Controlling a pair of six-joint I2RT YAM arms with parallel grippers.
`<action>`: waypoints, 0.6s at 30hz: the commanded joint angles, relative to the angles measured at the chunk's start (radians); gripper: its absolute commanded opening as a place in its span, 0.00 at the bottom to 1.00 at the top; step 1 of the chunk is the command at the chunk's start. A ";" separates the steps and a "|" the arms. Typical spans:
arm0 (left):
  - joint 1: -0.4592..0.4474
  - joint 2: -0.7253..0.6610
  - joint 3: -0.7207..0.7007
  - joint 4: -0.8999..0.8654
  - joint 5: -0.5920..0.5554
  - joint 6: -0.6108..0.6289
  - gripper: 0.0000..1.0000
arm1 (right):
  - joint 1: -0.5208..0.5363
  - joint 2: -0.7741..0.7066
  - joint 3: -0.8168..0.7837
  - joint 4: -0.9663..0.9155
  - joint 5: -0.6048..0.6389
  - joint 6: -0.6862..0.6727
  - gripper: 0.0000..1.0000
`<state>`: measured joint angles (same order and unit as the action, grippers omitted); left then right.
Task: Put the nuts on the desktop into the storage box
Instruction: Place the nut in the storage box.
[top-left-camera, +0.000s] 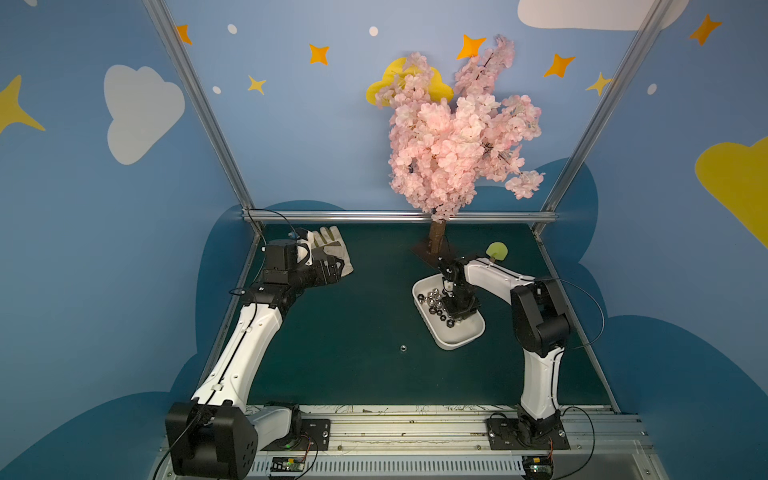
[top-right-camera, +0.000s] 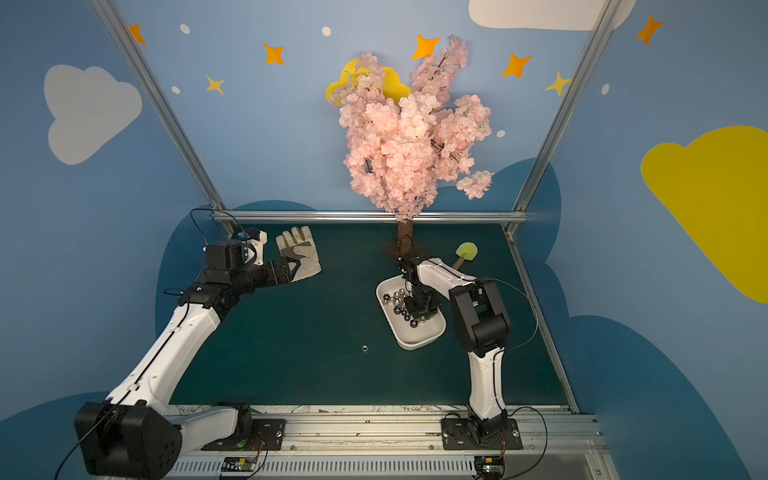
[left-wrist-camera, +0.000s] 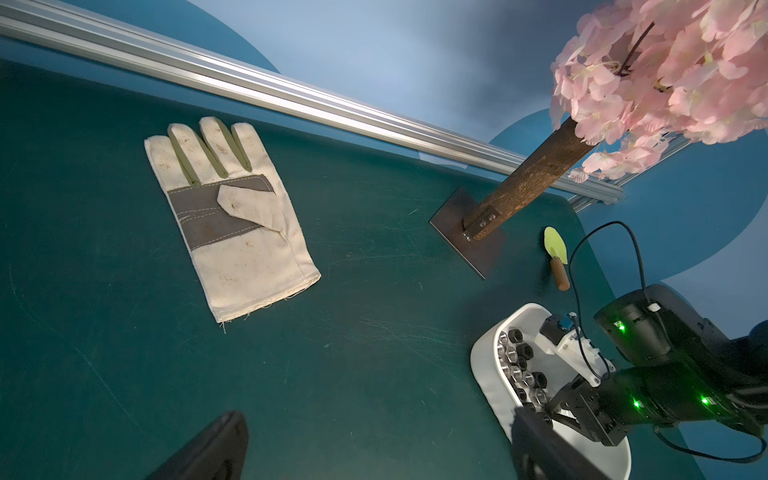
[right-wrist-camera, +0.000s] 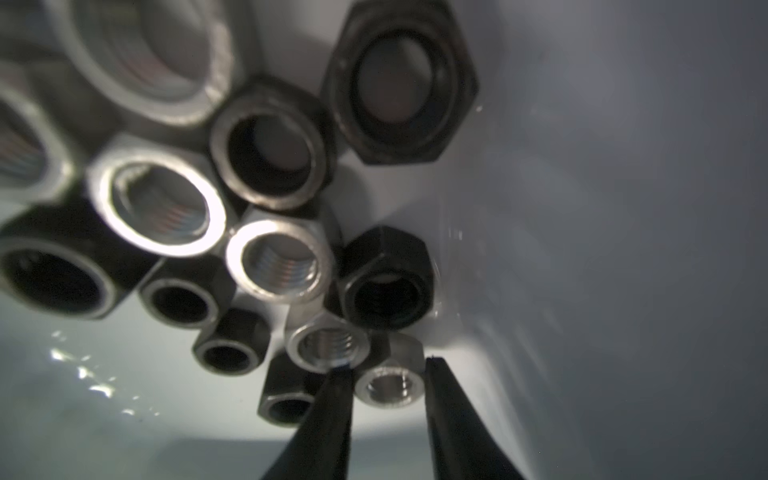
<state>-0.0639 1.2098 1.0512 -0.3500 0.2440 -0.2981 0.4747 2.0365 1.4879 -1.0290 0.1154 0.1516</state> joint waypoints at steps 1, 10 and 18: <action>-0.002 0.000 0.020 0.009 0.015 -0.002 1.00 | 0.007 -0.012 0.036 0.011 0.006 -0.004 0.48; -0.003 -0.004 0.023 0.010 0.015 -0.002 1.00 | 0.117 -0.191 0.072 -0.031 0.004 0.013 0.57; -0.002 -0.015 0.003 0.011 0.010 -0.012 1.00 | 0.391 -0.209 0.037 0.033 -0.137 -0.019 0.57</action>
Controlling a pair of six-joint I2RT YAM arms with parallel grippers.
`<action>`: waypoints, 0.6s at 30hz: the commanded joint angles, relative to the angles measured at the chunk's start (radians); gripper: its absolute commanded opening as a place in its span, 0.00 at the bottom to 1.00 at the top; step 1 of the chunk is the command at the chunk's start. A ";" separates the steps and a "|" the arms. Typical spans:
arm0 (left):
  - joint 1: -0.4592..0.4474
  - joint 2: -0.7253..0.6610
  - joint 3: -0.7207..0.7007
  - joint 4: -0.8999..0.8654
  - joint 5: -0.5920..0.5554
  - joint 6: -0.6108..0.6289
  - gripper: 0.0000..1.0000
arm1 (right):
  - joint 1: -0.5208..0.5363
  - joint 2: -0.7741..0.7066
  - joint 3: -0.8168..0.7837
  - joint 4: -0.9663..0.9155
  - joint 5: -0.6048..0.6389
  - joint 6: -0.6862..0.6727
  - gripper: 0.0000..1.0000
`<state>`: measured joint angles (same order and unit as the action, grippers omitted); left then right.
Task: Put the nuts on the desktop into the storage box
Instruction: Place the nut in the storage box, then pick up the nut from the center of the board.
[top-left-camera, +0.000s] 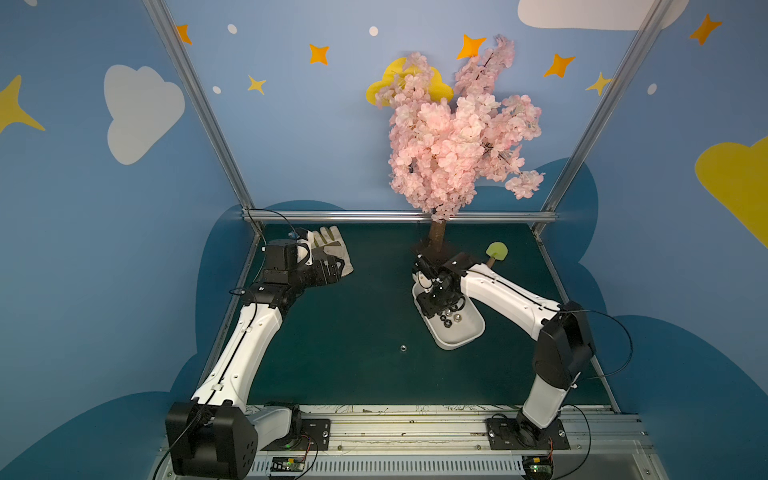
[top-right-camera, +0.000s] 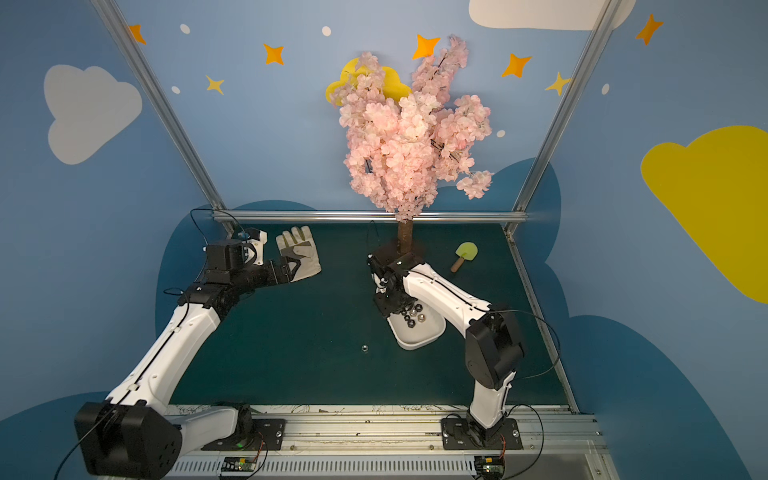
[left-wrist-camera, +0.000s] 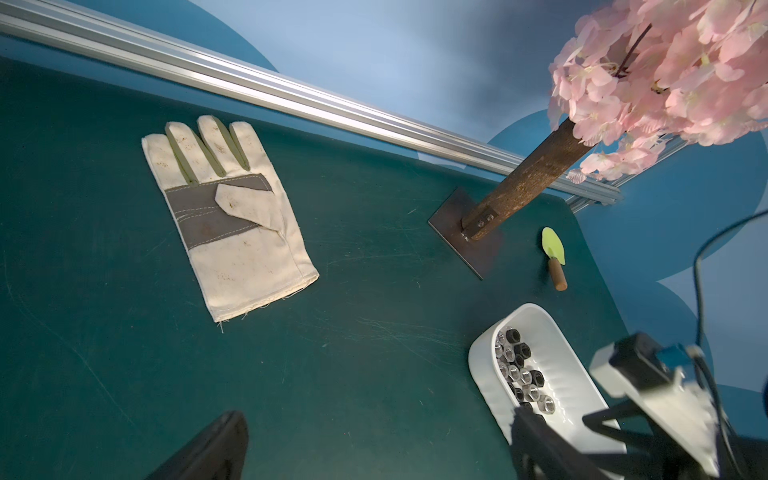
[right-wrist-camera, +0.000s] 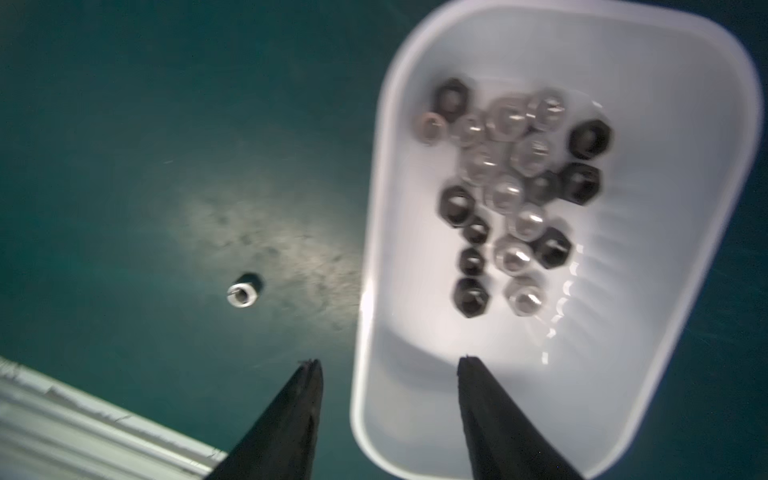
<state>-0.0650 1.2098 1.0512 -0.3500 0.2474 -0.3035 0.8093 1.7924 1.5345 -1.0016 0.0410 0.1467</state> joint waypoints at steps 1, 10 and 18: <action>-0.001 -0.018 0.002 0.010 0.004 -0.007 1.00 | 0.087 0.054 -0.010 0.006 -0.066 -0.015 0.57; -0.002 -0.022 0.033 -0.027 -0.006 0.002 1.00 | 0.178 0.234 -0.002 0.022 -0.037 0.000 0.53; -0.002 -0.025 0.043 -0.040 -0.008 0.013 1.00 | 0.179 0.300 0.013 0.049 -0.043 0.001 0.50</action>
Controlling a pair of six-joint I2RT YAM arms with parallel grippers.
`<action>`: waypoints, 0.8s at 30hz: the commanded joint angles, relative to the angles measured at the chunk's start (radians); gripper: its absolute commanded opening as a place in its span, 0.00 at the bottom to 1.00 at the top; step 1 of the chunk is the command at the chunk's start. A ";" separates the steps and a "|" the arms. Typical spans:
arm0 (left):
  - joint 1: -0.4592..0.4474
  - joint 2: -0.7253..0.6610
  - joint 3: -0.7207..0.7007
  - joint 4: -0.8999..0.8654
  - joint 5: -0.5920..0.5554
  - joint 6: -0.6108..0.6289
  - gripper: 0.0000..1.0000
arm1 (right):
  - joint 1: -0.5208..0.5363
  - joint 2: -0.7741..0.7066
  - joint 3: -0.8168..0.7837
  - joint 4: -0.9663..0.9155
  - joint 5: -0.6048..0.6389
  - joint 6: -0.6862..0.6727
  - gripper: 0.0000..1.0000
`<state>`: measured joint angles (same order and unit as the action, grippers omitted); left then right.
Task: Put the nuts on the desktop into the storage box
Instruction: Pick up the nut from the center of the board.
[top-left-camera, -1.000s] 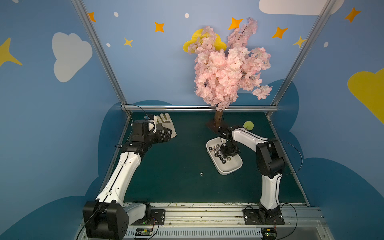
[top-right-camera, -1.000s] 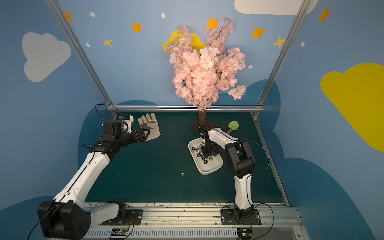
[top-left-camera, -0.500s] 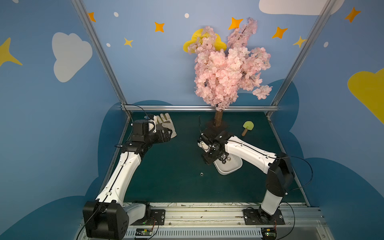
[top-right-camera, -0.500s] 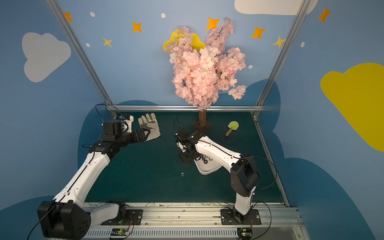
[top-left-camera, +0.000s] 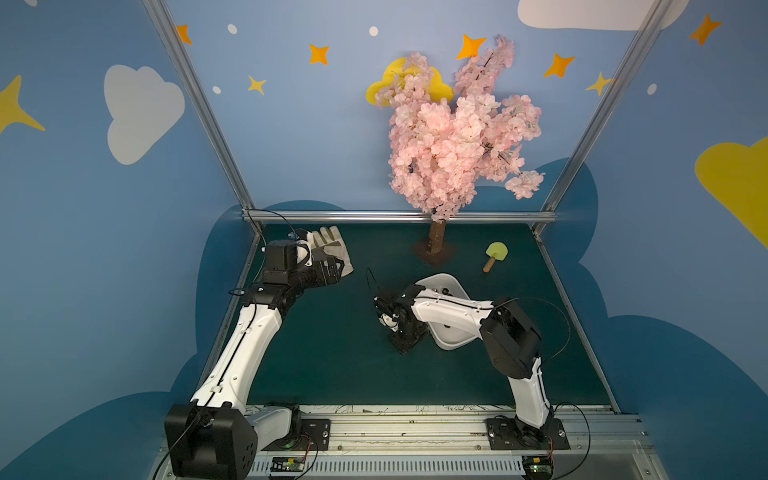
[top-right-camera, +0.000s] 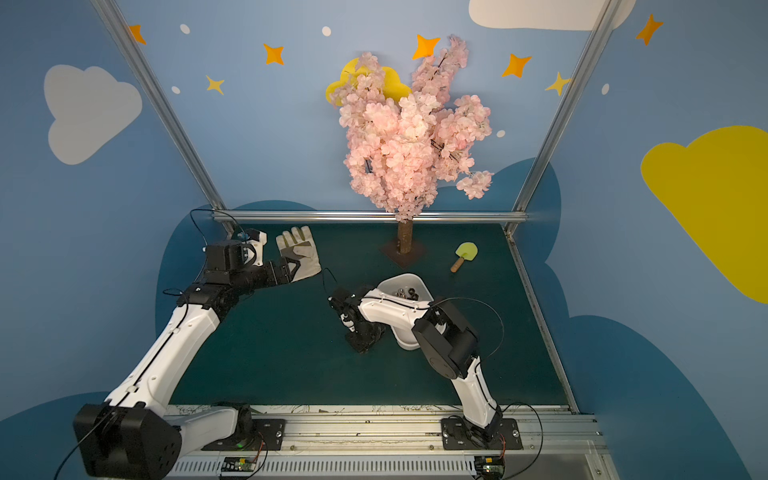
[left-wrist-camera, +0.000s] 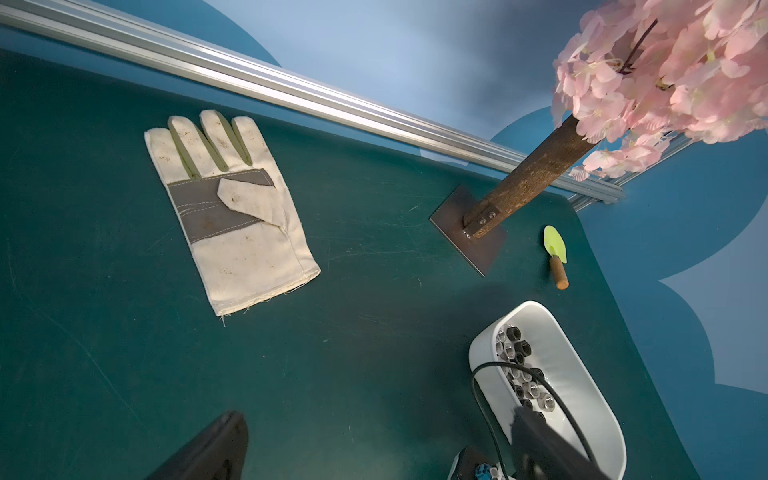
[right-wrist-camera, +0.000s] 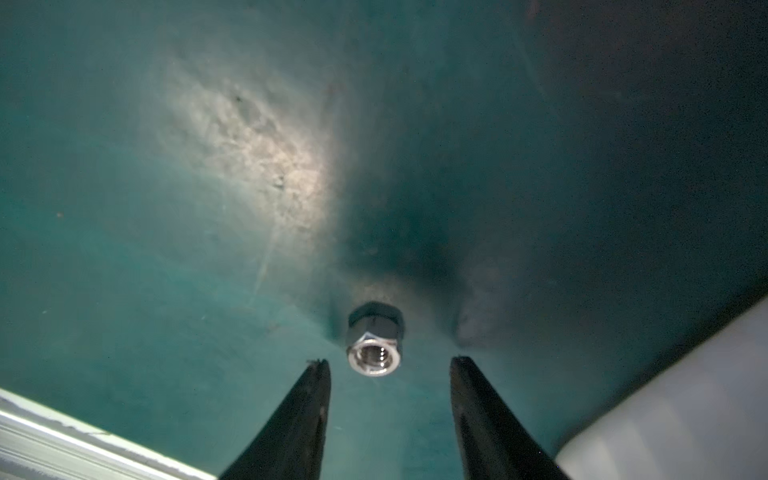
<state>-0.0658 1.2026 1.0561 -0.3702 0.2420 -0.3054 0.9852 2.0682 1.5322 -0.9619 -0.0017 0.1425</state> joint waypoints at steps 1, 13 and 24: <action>-0.001 -0.018 0.038 -0.021 -0.002 0.017 1.00 | 0.004 0.030 0.018 0.010 -0.005 0.006 0.48; 0.001 -0.029 0.023 -0.025 -0.040 0.029 1.00 | 0.001 0.008 0.032 0.008 -0.001 0.005 0.12; 0.001 -0.033 0.016 -0.012 -0.039 0.026 1.00 | -0.315 -0.154 0.151 -0.026 0.007 -0.005 0.13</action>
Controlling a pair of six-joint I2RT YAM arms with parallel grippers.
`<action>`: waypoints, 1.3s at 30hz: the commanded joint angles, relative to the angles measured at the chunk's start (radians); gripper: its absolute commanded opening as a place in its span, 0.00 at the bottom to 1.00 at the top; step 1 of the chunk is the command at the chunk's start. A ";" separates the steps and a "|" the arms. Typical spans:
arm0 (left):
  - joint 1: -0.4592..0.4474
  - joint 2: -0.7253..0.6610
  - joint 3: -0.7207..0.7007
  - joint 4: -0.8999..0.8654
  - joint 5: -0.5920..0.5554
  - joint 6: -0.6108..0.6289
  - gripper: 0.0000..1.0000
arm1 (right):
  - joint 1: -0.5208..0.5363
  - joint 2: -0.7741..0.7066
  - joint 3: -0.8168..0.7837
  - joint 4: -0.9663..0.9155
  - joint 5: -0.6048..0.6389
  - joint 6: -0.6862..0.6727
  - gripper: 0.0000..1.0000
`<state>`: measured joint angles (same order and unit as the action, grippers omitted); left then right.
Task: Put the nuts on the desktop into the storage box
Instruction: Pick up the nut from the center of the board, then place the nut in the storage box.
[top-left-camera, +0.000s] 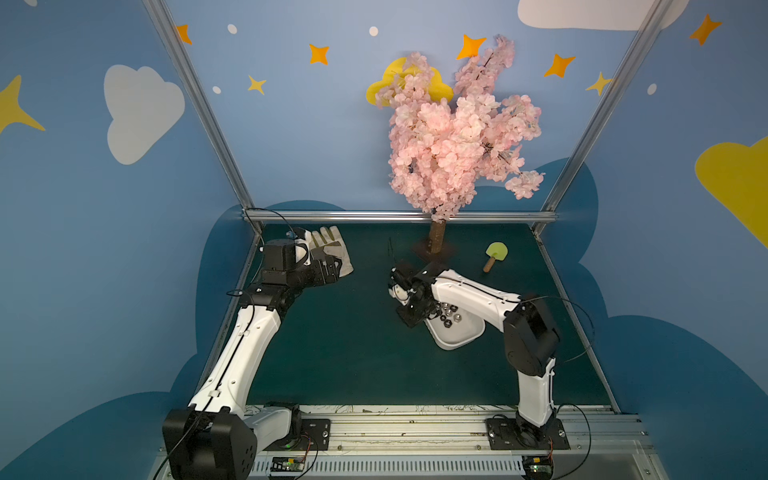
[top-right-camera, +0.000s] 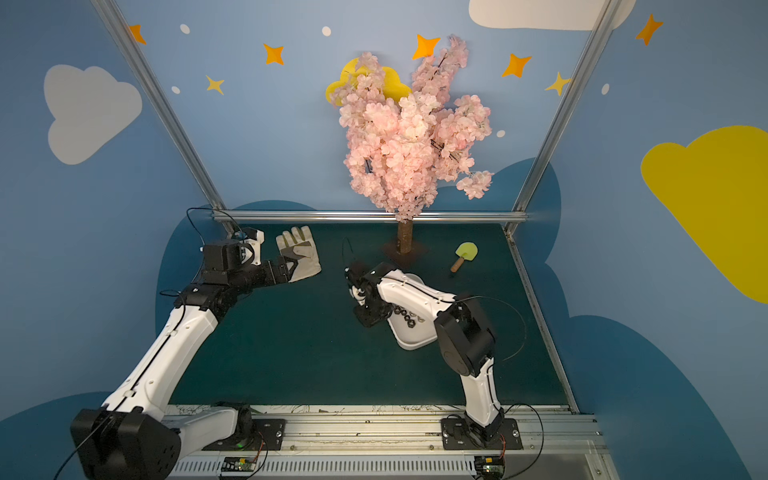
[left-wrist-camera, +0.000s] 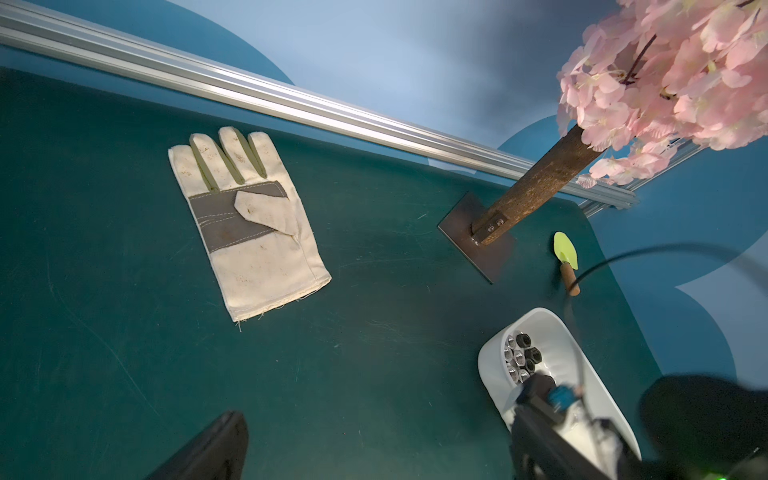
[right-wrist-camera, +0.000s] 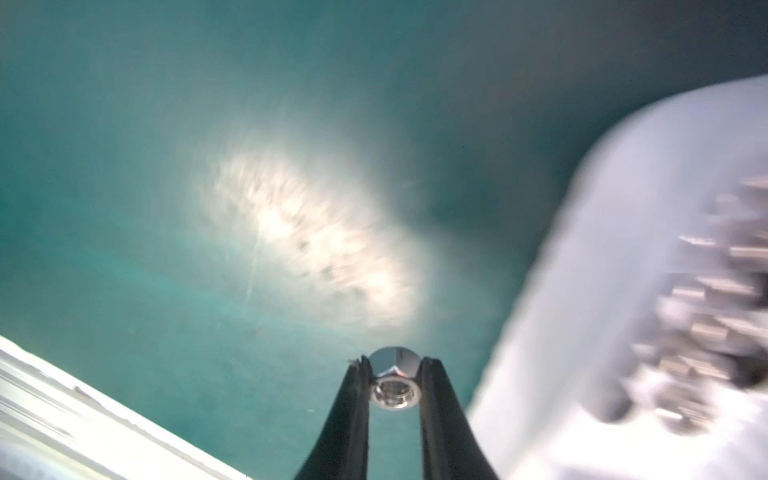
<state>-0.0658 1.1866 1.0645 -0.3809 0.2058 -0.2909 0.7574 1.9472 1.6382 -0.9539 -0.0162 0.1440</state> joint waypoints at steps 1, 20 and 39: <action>0.001 -0.017 0.006 -0.001 0.000 0.010 1.00 | -0.118 -0.021 0.057 -0.039 0.032 -0.010 0.13; 0.006 -0.021 0.051 -0.041 -0.020 0.032 1.00 | -0.313 0.303 0.315 -0.044 0.051 -0.079 0.18; 0.014 -0.084 -0.021 -0.024 -0.180 0.111 1.00 | -0.277 0.013 0.157 0.048 0.091 -0.026 0.51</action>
<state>-0.0566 1.1320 1.0714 -0.4160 0.0990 -0.2256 0.4698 2.1197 1.8317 -0.9485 0.0769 0.0853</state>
